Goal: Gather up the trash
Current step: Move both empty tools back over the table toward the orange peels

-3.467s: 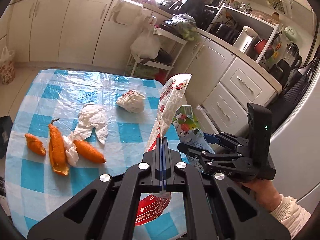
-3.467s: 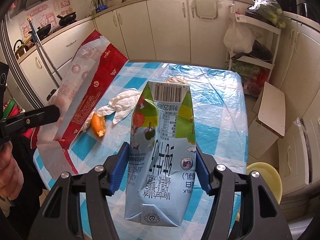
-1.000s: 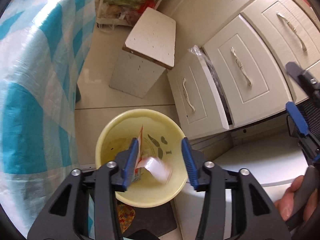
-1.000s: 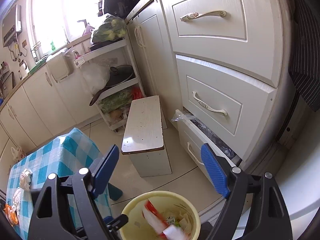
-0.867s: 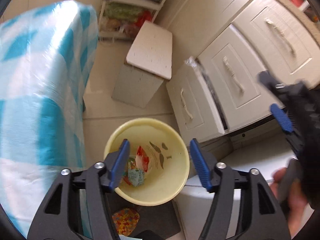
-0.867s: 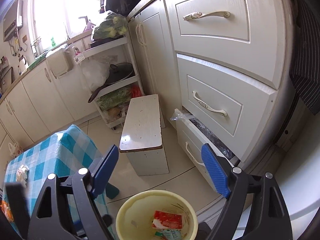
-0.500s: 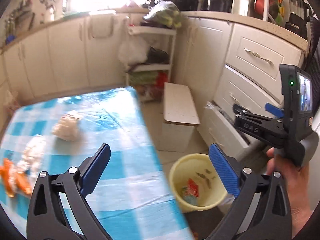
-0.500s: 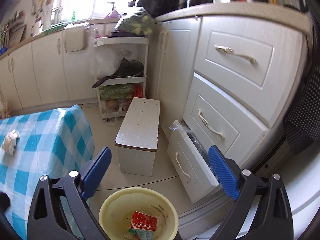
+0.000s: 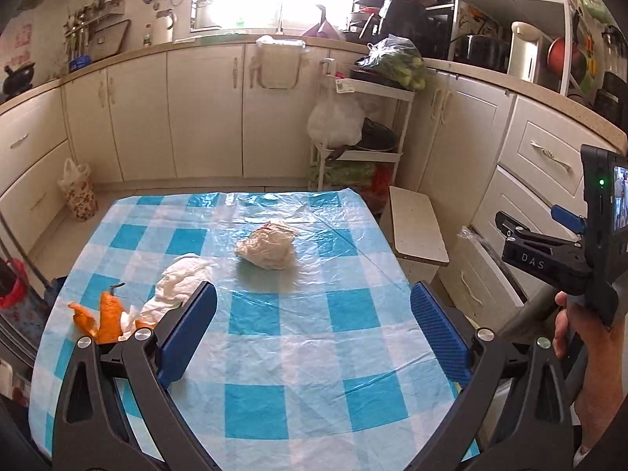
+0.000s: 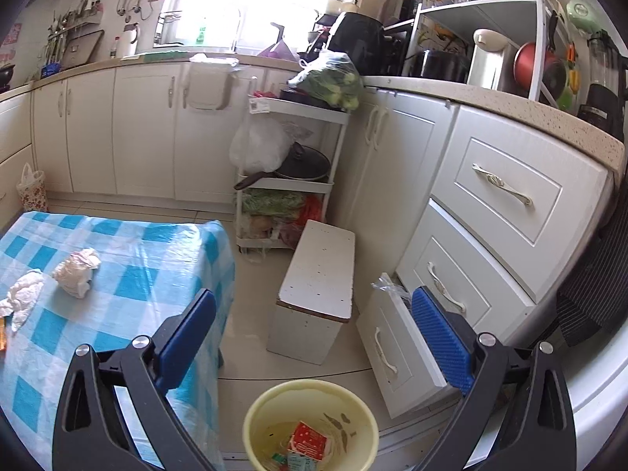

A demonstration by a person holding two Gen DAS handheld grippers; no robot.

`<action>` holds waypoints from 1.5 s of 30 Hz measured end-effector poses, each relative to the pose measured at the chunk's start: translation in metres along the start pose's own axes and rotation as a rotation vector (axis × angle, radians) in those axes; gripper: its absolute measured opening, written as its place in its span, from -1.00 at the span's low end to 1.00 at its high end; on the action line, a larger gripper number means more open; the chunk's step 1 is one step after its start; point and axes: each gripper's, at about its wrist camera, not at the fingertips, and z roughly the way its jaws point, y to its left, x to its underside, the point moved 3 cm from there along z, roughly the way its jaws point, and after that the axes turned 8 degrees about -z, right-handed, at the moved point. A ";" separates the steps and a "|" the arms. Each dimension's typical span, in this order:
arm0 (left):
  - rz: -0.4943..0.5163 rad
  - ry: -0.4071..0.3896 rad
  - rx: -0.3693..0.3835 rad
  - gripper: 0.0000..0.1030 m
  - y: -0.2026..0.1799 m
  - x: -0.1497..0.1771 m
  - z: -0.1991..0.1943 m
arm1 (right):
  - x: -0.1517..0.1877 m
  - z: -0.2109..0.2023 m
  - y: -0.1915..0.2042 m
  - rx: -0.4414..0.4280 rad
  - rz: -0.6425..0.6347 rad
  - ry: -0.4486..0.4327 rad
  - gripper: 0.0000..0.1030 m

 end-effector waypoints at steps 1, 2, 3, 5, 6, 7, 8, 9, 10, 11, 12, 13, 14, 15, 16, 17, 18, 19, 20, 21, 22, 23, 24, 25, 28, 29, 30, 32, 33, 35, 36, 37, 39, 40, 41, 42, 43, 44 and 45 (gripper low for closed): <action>-0.011 -0.003 -0.003 0.85 0.005 -0.001 -0.003 | -0.001 -0.005 0.005 -0.009 -0.002 -0.006 0.86; -0.021 -0.006 -0.004 0.85 0.011 -0.002 -0.005 | -0.002 -0.009 0.009 -0.015 -0.002 -0.014 0.86; -0.030 -0.007 -0.004 0.85 0.015 -0.003 -0.007 | -0.004 -0.014 0.014 -0.022 -0.003 -0.024 0.86; -0.042 -0.009 -0.006 0.86 0.021 -0.004 -0.009 | -0.007 -0.020 0.023 -0.033 -0.006 -0.034 0.86; -0.046 -0.010 -0.008 0.86 0.023 -0.004 -0.011 | -0.008 -0.022 0.027 -0.039 -0.009 -0.038 0.86; -0.050 -0.012 -0.009 0.86 0.026 -0.004 -0.013 | -0.009 -0.024 0.031 -0.044 -0.012 -0.042 0.86; -0.052 -0.012 -0.009 0.86 0.028 -0.005 -0.014 | -0.011 -0.025 0.035 -0.049 -0.014 -0.046 0.86; -0.054 -0.011 -0.010 0.86 0.030 -0.005 -0.015 | -0.012 -0.027 0.039 -0.054 -0.015 -0.049 0.86; -0.057 -0.011 -0.012 0.86 0.032 -0.005 -0.016 | -0.013 -0.029 0.042 -0.059 -0.015 -0.051 0.86; -0.061 -0.010 -0.014 0.86 0.035 -0.005 -0.017 | -0.014 -0.030 0.045 -0.064 -0.016 -0.053 0.86; -0.065 -0.010 -0.016 0.86 0.036 -0.005 -0.018 | -0.015 -0.031 0.048 -0.067 -0.017 -0.054 0.86; -0.072 -0.010 -0.018 0.86 0.039 -0.005 -0.019 | -0.016 -0.032 0.051 -0.072 -0.018 -0.055 0.86; -0.077 -0.010 -0.021 0.86 0.042 -0.005 -0.019 | -0.016 -0.033 0.053 -0.076 -0.020 -0.056 0.86; -0.083 -0.010 -0.023 0.86 0.045 -0.005 -0.020 | -0.017 -0.033 0.056 -0.079 -0.023 -0.058 0.86; -0.090 -0.012 -0.026 0.86 0.049 -0.006 -0.021 | -0.018 -0.035 0.059 -0.081 -0.026 -0.060 0.86; -0.095 -0.013 -0.028 0.86 0.051 -0.006 -0.022 | -0.018 -0.036 0.062 -0.085 -0.029 -0.061 0.86; -0.100 -0.015 -0.031 0.86 0.054 -0.007 -0.022 | -0.020 -0.037 0.065 -0.089 -0.032 -0.063 0.86; -0.105 -0.017 -0.033 0.86 0.057 -0.008 -0.023 | -0.020 -0.037 0.068 -0.092 -0.034 -0.065 0.86; -0.109 -0.017 -0.036 0.86 0.059 -0.008 -0.024 | -0.020 -0.038 0.070 -0.096 -0.037 -0.067 0.86; -0.113 -0.018 -0.037 0.86 0.062 -0.009 -0.024 | -0.021 -0.039 0.073 -0.100 -0.041 -0.068 0.86; -0.117 -0.019 -0.039 0.86 0.064 -0.009 -0.024 | -0.022 -0.039 0.076 -0.104 -0.045 -0.070 0.86; -0.119 -0.019 -0.041 0.86 0.066 -0.009 -0.024 | -0.022 -0.040 0.078 -0.108 -0.047 -0.072 0.86; -0.121 -0.019 -0.043 0.86 0.068 -0.010 -0.025 | -0.023 -0.040 0.081 -0.112 -0.051 -0.074 0.86; -0.123 -0.019 -0.045 0.86 0.070 -0.010 -0.025 | -0.024 -0.041 0.084 -0.117 -0.055 -0.076 0.86; -0.134 -0.018 -0.051 0.86 0.075 -0.010 -0.025 | -0.025 -0.042 0.091 -0.126 -0.067 -0.080 0.86; -0.138 -0.018 -0.053 0.86 0.077 -0.010 -0.024 | -0.026 -0.042 0.093 -0.130 -0.071 -0.081 0.86; -0.140 -0.017 -0.054 0.86 0.078 -0.010 -0.024 | -0.027 -0.042 0.096 -0.132 -0.075 -0.082 0.86; -0.147 -0.014 -0.059 0.86 0.082 -0.009 -0.023 | -0.028 -0.043 0.100 -0.138 -0.083 -0.083 0.86; -0.150 -0.013 -0.061 0.86 0.084 -0.009 -0.023 | -0.028 -0.043 0.102 -0.140 -0.085 -0.083 0.86; -0.158 -0.010 -0.065 0.86 0.088 -0.009 -0.022 | -0.030 -0.043 0.106 -0.145 -0.091 -0.085 0.86; -0.161 -0.009 -0.067 0.86 0.090 -0.009 -0.022 | -0.030 -0.043 0.108 -0.147 -0.093 -0.085 0.86; -0.165 -0.009 -0.069 0.86 0.092 -0.009 -0.021 | -0.031 -0.043 0.109 -0.150 -0.096 -0.086 0.86; -0.173 -0.005 -0.074 0.86 0.096 -0.009 -0.020 | -0.032 -0.042 0.114 -0.153 -0.102 -0.085 0.86; -0.177 -0.004 -0.076 0.86 0.099 -0.009 -0.019 | -0.032 -0.042 0.116 -0.156 -0.106 -0.085 0.86; -0.182 -0.003 -0.078 0.86 0.101 -0.009 -0.019 | -0.032 -0.042 0.118 -0.158 -0.109 -0.086 0.86; -0.186 -0.002 -0.081 0.86 0.104 -0.009 -0.019 | -0.033 -0.042 0.121 -0.161 -0.113 -0.087 0.86; -0.190 -0.001 -0.083 0.86 0.107 -0.009 -0.018 | -0.033 -0.042 0.123 -0.162 -0.117 -0.086 0.86; -0.195 0.001 -0.086 0.86 0.110 -0.009 -0.017 | -0.034 -0.042 0.125 -0.164 -0.121 -0.086 0.86; -0.198 0.001 -0.089 0.86 0.113 -0.009 -0.017 | -0.034 -0.042 0.128 -0.167 -0.126 -0.085 0.86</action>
